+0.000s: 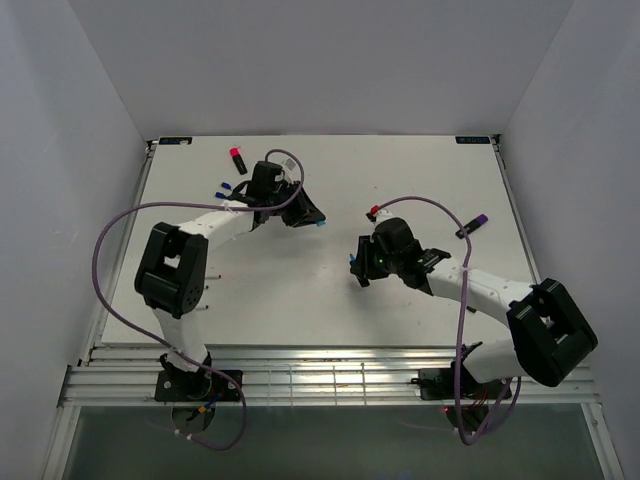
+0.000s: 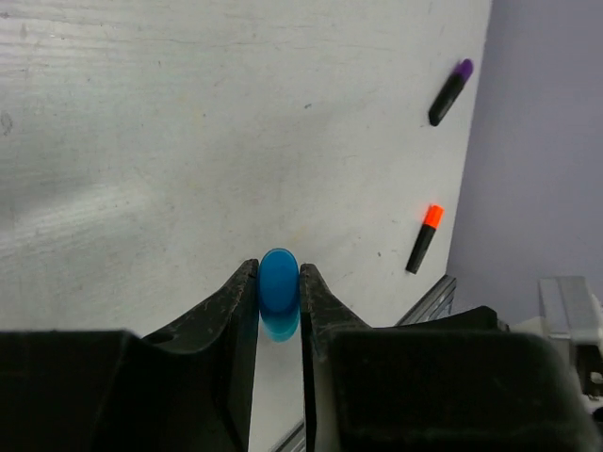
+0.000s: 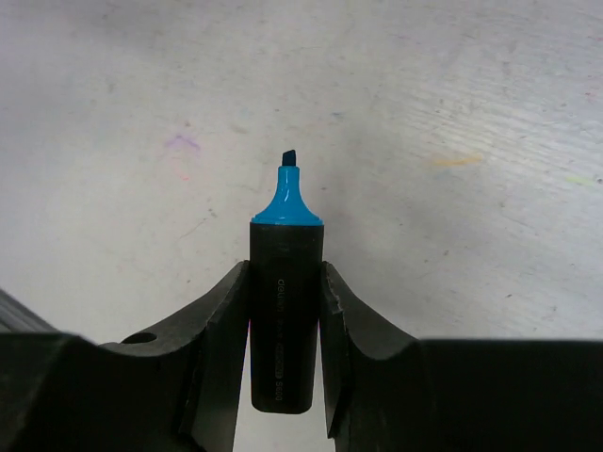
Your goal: Open the pen caps
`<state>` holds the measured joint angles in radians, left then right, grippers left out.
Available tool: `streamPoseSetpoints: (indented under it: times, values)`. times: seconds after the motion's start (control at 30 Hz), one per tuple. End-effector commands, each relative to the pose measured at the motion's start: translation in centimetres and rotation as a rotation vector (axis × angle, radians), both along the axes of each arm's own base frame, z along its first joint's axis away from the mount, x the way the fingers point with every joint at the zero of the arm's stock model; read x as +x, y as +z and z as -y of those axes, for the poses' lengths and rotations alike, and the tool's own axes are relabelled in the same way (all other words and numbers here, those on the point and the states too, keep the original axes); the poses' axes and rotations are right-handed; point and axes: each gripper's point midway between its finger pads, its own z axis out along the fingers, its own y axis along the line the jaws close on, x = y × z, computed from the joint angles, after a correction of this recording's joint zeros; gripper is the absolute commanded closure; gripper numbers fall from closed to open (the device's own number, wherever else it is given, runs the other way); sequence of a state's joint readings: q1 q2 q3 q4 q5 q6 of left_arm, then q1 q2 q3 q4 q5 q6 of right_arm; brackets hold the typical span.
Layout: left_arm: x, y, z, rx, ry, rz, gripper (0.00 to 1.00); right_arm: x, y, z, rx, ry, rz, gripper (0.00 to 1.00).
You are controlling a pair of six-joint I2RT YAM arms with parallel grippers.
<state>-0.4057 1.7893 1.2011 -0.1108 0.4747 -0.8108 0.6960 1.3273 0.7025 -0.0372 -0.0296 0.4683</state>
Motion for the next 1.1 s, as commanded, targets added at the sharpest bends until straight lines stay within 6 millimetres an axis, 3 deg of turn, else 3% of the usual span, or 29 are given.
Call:
streamPoseSetpoints:
  times: [0.0,0.07,0.1,0.13,0.17,0.2,0.3,0.37,0.43,0.47,0.67,0.93,1.07]
  values:
    - [1.2,-0.2,1.4,0.052,-0.066,0.013,1.0,3.7,1.0,0.5,-0.068,-0.056,0.096,0.92]
    - [2.7,0.3,2.2,0.061,-0.084,0.031,1.0,4.4,0.3,0.8,-0.095,-0.066,0.098,0.92]
    - [3.2,-1.3,2.6,0.077,-0.098,0.005,1.0,4.9,0.2,0.9,-0.106,-0.074,0.106,0.92]
    - [3.7,-1.8,2.9,0.093,-0.11,0.01,1.0,5.1,-0.2,1.2,-0.121,-0.075,0.106,0.92]
    - [4.6,-0.9,3.4,0.096,-0.116,0.023,1.0,5.5,-0.4,1.3,-0.12,-0.082,0.114,0.92]
    - [4.9,-2.8,3.7,0.115,-0.127,-0.011,1.0,6.2,0.0,1.2,-0.1,-0.09,0.138,0.92]
    - [5.9,-2.8,4.8,0.107,-0.157,-0.009,1.0,6.7,-0.9,1.6,-0.102,-0.095,0.149,0.92]
    - [6.5,-4.2,5.1,0.115,-0.167,-0.022,1.0,7.1,-1.6,1.7,-0.109,-0.093,0.141,0.92]
    - [7.1,-3.8,5.8,0.095,-0.187,-0.005,1.0,7.6,-2.1,1.8,-0.11,-0.092,0.131,0.92]
    - [7.3,-5.0,5.9,0.098,-0.196,-0.021,1.0,7.8,-2.4,1.7,-0.107,-0.092,0.131,0.92]
    - [8.1,-6.7,6.3,0.106,-0.202,-0.021,1.0,9.1,-3.6,1.3,-0.1,-0.074,0.131,0.92]
    - [7.6,-9.3,5.9,0.132,-0.204,-0.067,1.0,10.5,-3.6,-0.8,-0.055,-0.041,0.118,0.92]
    - [7.3,-10.2,5.5,0.139,-0.203,-0.088,0.93,10.6,-4.3,-1.3,-0.048,-0.036,0.09,0.92]
